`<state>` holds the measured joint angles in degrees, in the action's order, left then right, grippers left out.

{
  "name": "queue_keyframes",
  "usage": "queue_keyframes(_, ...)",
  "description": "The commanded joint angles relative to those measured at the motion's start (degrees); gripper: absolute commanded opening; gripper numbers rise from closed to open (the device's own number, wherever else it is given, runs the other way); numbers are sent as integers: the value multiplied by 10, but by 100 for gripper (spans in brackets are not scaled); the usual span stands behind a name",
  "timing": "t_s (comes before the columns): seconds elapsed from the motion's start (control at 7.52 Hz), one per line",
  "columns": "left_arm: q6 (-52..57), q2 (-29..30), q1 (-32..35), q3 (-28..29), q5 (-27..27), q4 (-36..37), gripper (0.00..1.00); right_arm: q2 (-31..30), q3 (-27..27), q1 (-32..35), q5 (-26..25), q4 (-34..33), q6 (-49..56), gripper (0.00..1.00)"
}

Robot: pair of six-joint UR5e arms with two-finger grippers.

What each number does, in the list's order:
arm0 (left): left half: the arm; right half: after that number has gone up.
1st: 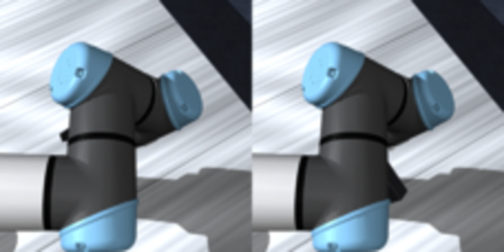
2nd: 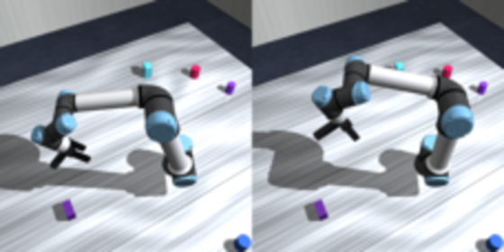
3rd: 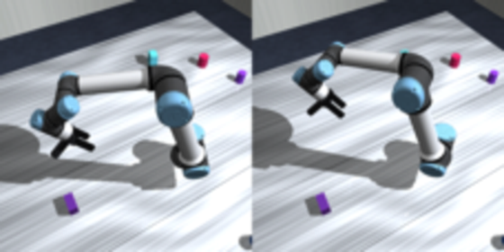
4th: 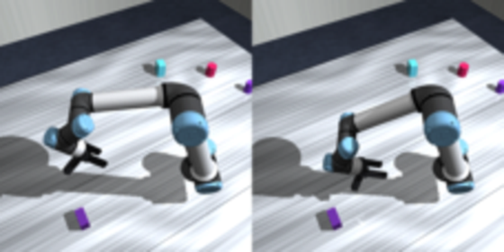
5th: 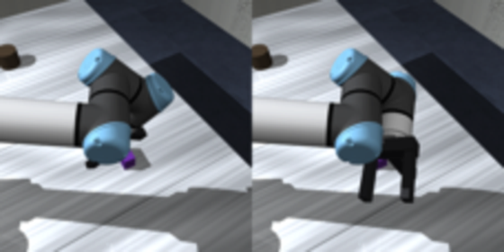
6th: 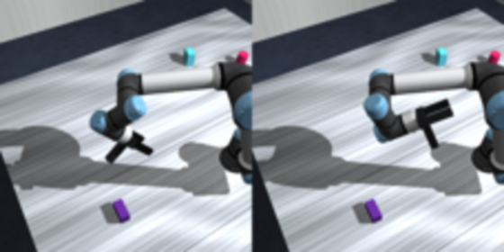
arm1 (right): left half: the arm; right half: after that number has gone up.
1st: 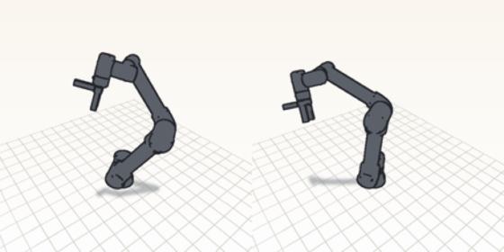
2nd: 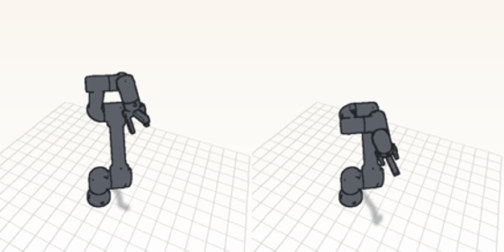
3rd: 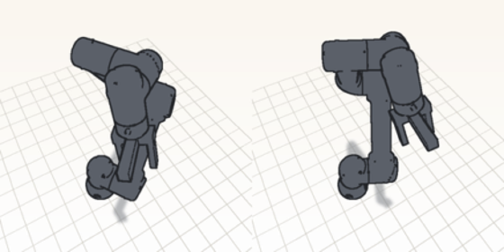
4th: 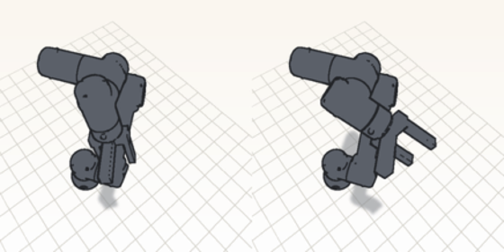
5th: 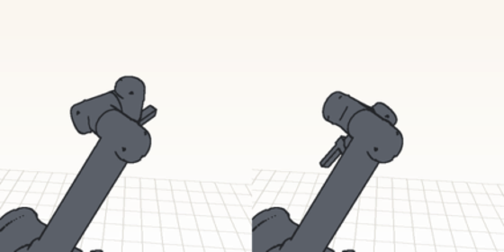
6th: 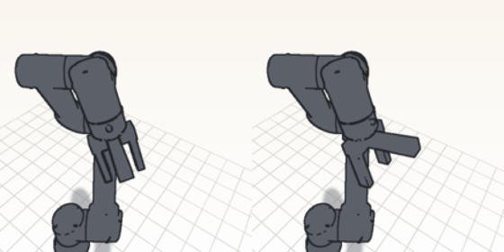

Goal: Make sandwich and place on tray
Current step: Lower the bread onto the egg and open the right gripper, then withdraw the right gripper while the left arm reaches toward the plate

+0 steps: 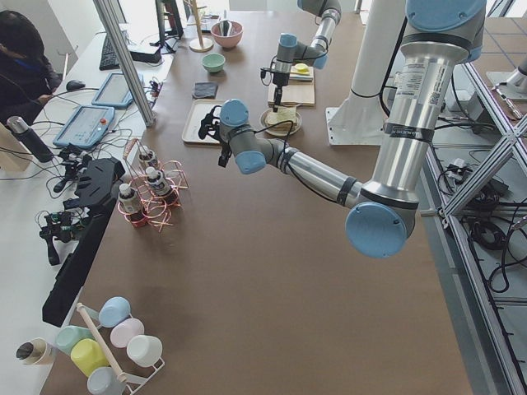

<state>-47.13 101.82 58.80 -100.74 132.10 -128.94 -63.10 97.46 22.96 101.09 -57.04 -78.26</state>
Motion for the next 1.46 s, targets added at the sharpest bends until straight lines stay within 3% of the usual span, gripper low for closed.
queue_keyframes(0.0,-2,4,-1,2,0,0,99,1,8,12,5,-1,0,100)
queue_keyframes(0.27,-31,5,-2,-5,-2,1,99,-11,25,81,76,-29,-1,100)
queue_keyframes(0.53,-70,36,-40,-4,-16,8,99,-21,27,157,130,-105,30,100)
queue_keyframes(0.93,-104,121,-104,-6,-63,103,99,-104,37,289,199,-206,247,100)
queue_keyframes(1.33,-117,203,-195,-5,-157,217,99,-197,55,440,229,-300,532,100)
